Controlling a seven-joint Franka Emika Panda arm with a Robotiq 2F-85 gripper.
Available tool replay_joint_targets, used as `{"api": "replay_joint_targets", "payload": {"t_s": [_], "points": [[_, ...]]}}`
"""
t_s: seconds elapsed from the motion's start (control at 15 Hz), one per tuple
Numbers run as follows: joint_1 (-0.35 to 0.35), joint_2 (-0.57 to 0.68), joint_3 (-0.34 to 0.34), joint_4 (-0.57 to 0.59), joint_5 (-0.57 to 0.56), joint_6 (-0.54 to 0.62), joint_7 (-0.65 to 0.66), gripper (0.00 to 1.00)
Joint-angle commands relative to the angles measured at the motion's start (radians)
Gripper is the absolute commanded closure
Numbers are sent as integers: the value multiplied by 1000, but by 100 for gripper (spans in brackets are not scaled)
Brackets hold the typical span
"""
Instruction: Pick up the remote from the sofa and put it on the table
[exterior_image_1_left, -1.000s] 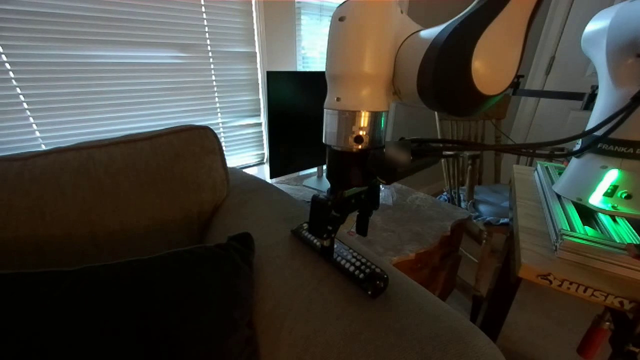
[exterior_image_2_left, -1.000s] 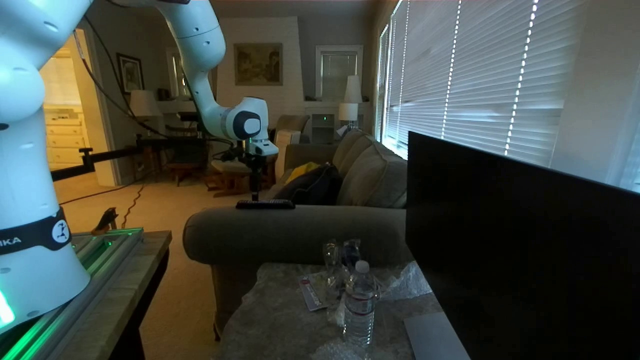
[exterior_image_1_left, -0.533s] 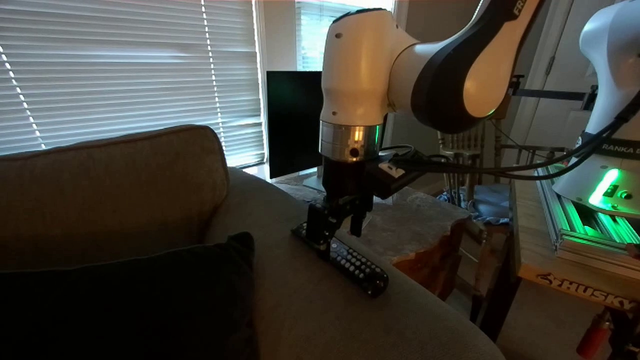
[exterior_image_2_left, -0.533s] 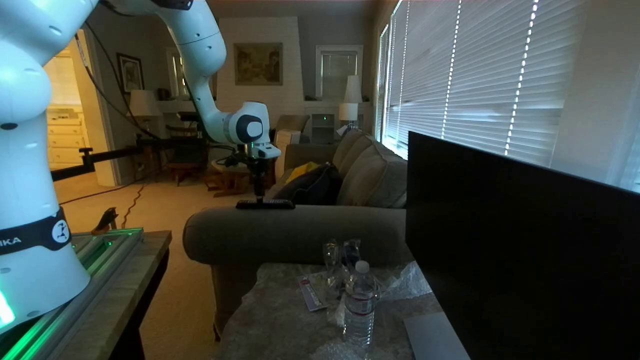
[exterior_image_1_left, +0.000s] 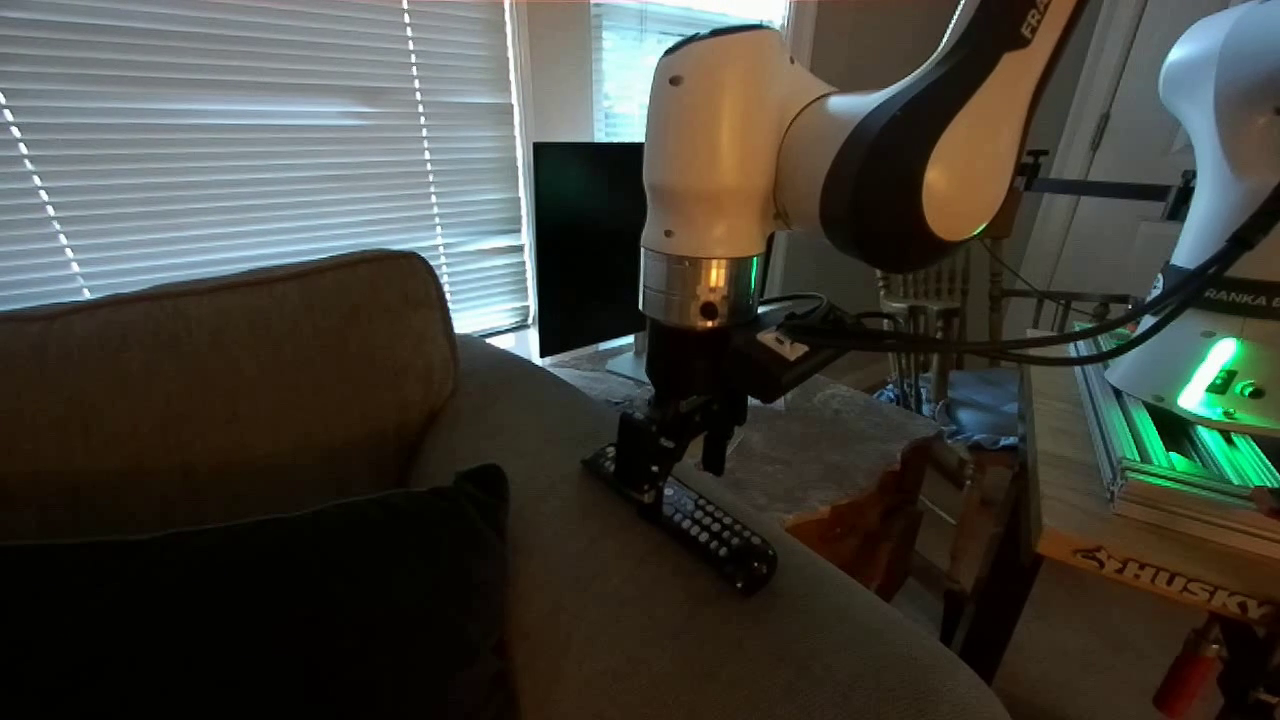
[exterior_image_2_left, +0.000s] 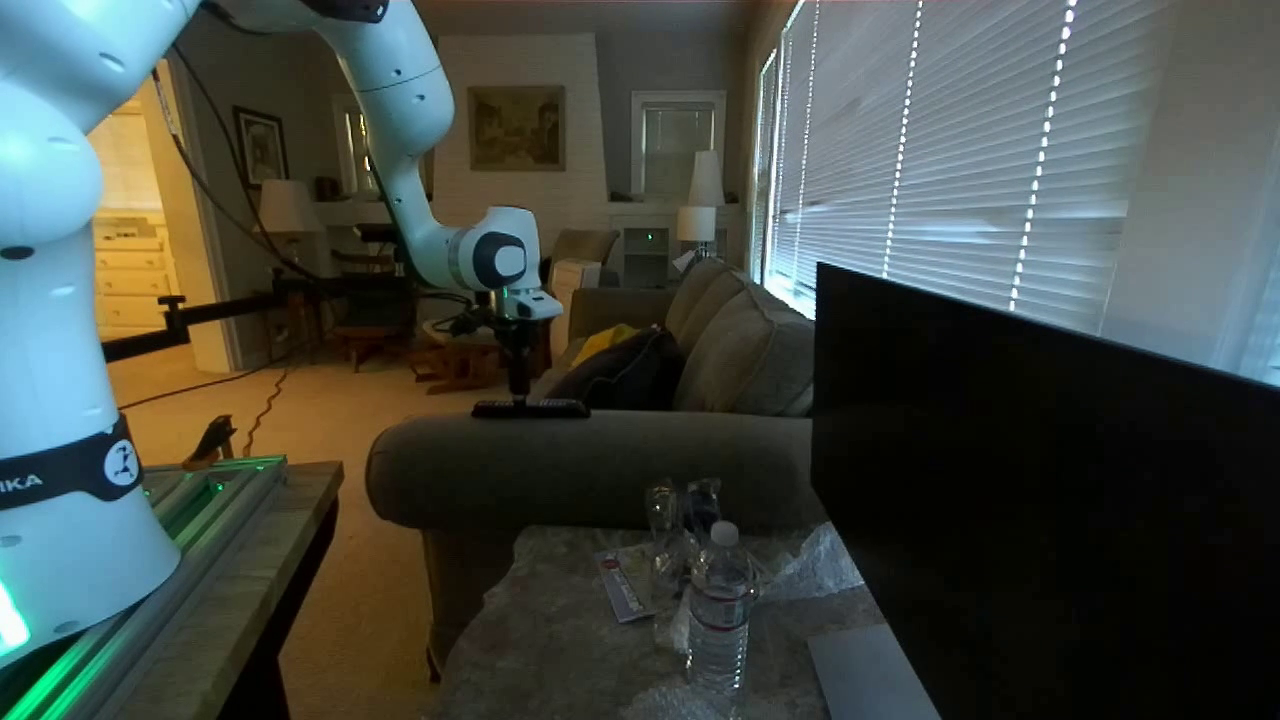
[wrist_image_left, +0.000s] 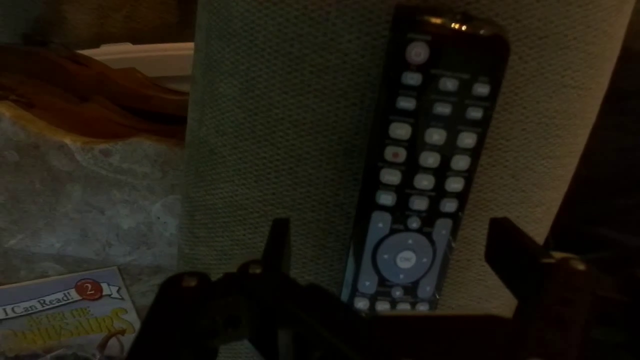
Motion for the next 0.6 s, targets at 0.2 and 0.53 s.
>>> {"api": "replay_joint_targets", "payload": {"t_s": [0.2, 0.53], "points": [[5, 50, -5, 36, -10, 8, 16, 0], [2, 52, 4, 42, 2, 5, 16, 0]]}}
